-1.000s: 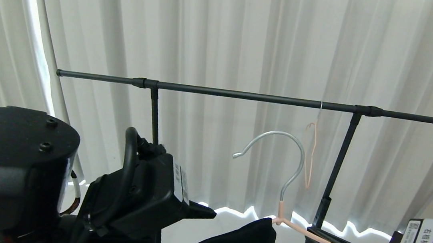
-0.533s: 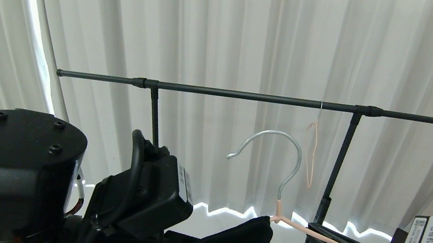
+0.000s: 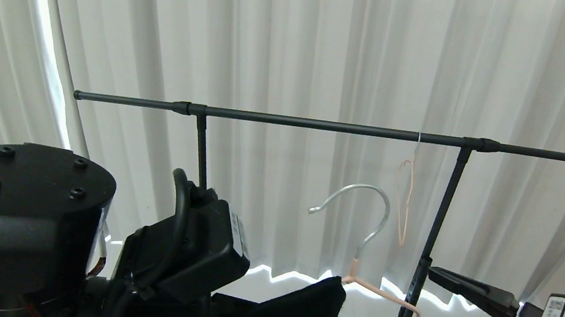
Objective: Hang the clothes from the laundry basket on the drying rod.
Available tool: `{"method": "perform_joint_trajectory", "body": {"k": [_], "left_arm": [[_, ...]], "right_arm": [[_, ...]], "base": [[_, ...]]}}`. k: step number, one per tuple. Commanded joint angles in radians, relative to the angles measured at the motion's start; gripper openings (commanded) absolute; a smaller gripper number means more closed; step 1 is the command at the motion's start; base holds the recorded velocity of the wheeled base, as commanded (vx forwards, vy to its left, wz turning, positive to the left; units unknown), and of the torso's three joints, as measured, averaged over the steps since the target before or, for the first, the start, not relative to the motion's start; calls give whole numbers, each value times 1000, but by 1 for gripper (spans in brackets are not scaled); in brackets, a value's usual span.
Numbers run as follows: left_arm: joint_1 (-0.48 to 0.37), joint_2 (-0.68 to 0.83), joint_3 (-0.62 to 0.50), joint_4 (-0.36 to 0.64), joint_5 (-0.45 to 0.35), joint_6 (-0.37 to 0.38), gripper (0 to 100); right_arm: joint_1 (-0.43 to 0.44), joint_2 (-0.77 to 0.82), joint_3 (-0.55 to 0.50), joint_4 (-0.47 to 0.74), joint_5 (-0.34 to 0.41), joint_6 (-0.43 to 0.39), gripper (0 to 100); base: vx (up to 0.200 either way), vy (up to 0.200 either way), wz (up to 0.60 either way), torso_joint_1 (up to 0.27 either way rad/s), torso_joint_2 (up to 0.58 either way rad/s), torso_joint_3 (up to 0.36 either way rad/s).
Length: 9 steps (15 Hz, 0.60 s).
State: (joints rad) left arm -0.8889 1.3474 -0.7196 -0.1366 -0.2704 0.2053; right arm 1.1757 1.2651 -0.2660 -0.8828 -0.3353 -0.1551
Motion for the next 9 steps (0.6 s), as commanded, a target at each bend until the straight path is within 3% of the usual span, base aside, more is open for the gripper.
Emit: {"method": "perform_joint_trajectory", "body": {"k": [1,4,7,9], "left_arm": [[38,-13,28,-15,48,13,0],[84,-71,131,-112,174,19,0],[96,-102,195,-247,252,161,0],[146,-110,196,-267,252,210,0]], "right_arm": [[-22,0,2,2,-5,-1,100],[-41,0,10,2,-5,2,100],[-42,14,27,2,1,20,100],[-42,25,28,7,1,68,100]], "base": [[0,0,0,0,0,0],[0,0,0,0,0,0],[0,0,0,0,0,0],[0,0,0,0,0,0]]}}
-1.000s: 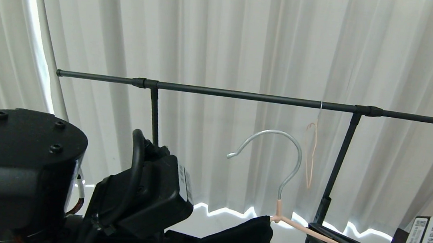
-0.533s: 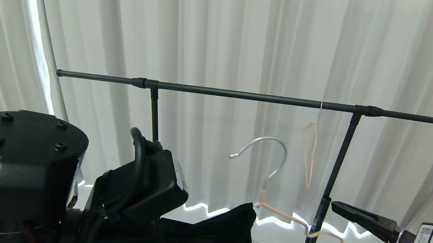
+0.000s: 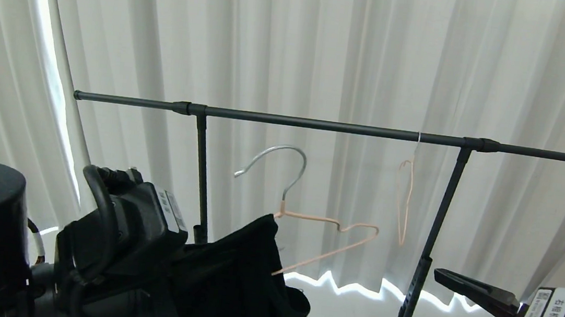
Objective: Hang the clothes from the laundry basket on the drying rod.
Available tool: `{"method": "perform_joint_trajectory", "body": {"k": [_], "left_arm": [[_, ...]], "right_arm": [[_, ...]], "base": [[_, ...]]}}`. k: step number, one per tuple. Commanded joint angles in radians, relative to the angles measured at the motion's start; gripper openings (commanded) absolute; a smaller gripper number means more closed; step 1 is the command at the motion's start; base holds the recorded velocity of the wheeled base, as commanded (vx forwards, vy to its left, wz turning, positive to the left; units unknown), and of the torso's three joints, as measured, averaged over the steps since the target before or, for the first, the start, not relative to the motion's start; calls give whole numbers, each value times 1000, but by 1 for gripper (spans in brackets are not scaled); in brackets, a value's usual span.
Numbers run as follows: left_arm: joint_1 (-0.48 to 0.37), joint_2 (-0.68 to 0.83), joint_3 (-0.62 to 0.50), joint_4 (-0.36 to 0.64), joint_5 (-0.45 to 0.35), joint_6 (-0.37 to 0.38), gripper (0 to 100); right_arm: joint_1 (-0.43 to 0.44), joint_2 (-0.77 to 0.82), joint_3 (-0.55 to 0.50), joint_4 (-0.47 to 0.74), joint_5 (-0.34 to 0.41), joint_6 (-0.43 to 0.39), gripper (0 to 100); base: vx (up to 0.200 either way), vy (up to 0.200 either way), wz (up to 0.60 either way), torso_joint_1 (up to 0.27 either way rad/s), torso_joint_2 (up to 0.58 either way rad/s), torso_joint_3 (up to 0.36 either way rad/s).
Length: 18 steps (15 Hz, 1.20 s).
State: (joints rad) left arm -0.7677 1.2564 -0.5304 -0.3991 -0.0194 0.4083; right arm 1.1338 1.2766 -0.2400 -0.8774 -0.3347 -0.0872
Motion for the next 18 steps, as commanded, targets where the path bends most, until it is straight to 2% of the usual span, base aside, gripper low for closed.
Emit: {"method": "perform_joint_trajectory", "body": {"k": [1,3,5,7,9,11,15,18], "left_arm": [[44,-18,-8,-4,1,3,0],[51,-20,-65,-4,1,-3,0],[51,-20,-123,-4,1,-13,0],[51,-20,-146,-4,-1,-13,0],[51,-20,-145,-4,-1,-13,0],[48,-18,-146,-4,-1,-13,0],[48,-18,-157,-4,-2,-13,0],[48,-20,-157,-4,-2,-11,0]], "right_arm": [[-2,36,-2,2,0,40,100],[0,104,-48,2,0,162,100],[0,199,-188,5,-3,320,100],[-45,306,-297,41,5,386,100],[-75,408,-394,43,5,408,100],[-71,469,-433,43,3,416,100],[-35,481,-418,44,2,412,100],[-25,484,-363,49,0,369,100]], "base": [[0,0,0,0,0,0],[0,0,0,0,0,0],[0,0,0,0,0,0],[0,0,0,0,0,0],[0,0,0,0,0,0],[0,0,0,0,0,0],[0,0,0,0,0,0],[0,0,0,0,0,0]]}}
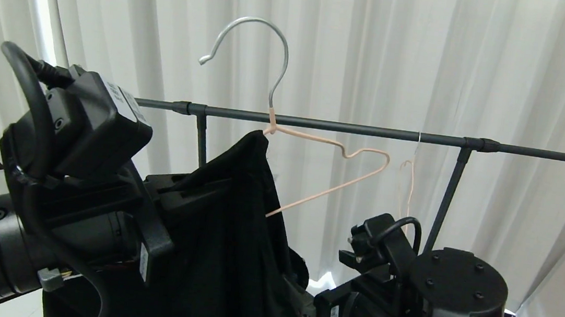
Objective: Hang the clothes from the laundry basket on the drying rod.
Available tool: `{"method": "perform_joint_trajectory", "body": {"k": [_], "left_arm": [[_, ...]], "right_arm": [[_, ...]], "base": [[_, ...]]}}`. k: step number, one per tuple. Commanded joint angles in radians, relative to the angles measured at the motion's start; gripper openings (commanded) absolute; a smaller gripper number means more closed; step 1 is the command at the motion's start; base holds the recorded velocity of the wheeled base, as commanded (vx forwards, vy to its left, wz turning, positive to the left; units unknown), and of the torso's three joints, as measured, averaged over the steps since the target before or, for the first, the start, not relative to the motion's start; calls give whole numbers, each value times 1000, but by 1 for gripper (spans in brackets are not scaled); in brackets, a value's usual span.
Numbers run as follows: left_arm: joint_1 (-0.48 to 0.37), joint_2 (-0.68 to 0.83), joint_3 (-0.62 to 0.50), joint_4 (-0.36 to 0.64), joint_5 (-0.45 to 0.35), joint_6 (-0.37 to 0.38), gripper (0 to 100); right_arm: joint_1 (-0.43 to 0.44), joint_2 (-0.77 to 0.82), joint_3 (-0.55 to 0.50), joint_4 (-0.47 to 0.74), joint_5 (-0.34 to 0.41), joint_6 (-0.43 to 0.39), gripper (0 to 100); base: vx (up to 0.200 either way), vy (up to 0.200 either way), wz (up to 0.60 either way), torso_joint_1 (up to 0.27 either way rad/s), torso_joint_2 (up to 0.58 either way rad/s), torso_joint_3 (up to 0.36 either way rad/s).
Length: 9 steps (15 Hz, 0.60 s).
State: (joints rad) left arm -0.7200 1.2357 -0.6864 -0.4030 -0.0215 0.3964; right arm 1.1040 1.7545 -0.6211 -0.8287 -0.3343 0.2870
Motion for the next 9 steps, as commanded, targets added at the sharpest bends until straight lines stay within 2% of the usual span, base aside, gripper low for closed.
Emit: {"method": "perform_joint_trajectory", "body": {"k": [1,4,9], "left_arm": [[1,-1,-2,0,0,1,0],[1,-10,8,0,0,1,0],[4,-48,99,0,2,-1,0]], "right_arm": [[5,7,38,13,0,-25,100],[-29,5,47,57,-17,-48,100],[-236,-18,101,77,-104,-186,100]], "base": [[0,0,0,0,0,0],[0,0,0,0,0,0],[0,0,0,0,0,0]]}}
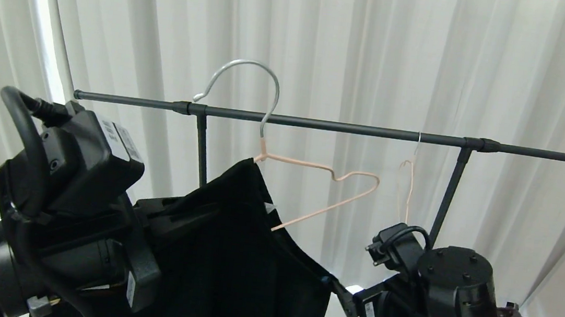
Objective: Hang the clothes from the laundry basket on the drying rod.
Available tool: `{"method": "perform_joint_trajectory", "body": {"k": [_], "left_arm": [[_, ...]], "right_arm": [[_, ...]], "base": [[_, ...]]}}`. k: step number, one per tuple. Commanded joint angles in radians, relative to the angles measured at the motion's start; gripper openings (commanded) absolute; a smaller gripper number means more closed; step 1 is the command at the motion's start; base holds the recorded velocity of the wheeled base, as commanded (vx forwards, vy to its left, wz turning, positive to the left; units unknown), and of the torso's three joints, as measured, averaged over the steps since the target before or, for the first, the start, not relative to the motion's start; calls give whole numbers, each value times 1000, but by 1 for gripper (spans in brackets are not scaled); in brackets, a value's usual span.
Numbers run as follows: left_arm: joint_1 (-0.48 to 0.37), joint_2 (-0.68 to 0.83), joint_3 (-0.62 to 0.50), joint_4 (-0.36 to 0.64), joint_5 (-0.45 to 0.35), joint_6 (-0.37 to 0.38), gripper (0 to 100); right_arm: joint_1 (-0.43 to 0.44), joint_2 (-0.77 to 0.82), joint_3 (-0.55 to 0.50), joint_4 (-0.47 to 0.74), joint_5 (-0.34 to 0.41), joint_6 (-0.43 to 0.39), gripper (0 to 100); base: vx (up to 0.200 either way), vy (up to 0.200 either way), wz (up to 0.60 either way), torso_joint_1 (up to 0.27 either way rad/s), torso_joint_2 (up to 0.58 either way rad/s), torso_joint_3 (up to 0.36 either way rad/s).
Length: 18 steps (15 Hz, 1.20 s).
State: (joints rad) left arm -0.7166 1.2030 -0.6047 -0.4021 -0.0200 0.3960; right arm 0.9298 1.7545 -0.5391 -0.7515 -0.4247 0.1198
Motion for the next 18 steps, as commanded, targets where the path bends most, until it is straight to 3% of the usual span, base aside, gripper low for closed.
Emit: {"method": "perform_joint_trajectory", "body": {"k": [1,5,7,11,15,18], "left_arm": [[0,-22,33,-1,-1,1,0],[-1,-63,117,-1,-23,3,0],[-1,-71,138,-1,-37,6,0],[0,-43,160,2,-57,3,0],[34,55,146,0,-54,1,0],[34,89,82,0,-57,-29,0]], "right_arm": [[-108,-29,19,0,-16,-34,100],[-290,-61,15,-12,-11,-132,100],[-324,-64,13,-34,-9,-147,100],[-319,-125,21,-68,27,-154,100],[-315,-248,84,-68,185,-244,100],[-310,-259,127,-68,262,-310,100]], "base": [[0,0,0,0,0,0],[0,0,0,0,0,0],[0,0,0,0,0,0],[0,0,0,0,0,0],[0,0,0,0,0,0],[0,0,0,0,0,0]]}}
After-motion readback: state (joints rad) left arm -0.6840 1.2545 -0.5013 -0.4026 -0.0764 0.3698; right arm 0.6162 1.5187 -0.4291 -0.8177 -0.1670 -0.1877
